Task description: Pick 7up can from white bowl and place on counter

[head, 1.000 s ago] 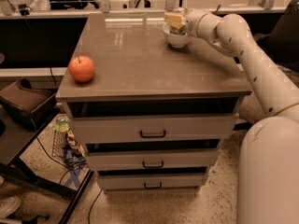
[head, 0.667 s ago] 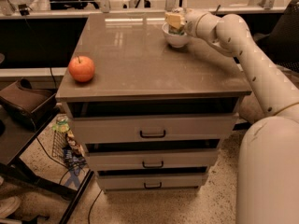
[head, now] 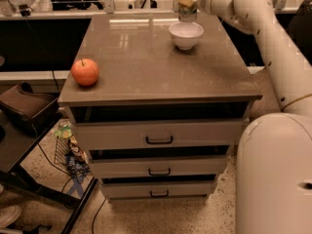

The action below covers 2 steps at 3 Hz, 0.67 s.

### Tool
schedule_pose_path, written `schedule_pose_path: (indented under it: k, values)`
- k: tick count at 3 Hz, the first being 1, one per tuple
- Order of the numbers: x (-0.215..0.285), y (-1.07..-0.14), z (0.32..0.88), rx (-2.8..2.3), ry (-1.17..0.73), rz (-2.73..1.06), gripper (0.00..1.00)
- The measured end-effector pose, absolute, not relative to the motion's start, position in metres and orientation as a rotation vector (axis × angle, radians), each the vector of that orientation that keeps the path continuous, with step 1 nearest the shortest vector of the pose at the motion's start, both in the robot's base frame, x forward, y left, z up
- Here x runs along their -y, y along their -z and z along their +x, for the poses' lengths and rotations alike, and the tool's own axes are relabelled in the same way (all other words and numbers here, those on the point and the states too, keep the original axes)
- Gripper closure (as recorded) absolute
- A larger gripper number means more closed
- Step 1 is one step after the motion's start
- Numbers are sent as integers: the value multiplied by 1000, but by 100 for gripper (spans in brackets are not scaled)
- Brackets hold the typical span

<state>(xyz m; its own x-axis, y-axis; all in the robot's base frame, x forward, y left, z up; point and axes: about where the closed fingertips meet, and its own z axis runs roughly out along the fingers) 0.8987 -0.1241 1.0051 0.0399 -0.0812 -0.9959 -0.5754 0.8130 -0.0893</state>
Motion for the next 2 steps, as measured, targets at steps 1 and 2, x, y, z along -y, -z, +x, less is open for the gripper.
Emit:
schedule_pose_path:
  k: [1,2]
  values:
    - [140,-1033,885,-1477,-393,-557,100]
    - [182,-1054,837,-1453,-390,-506,100]
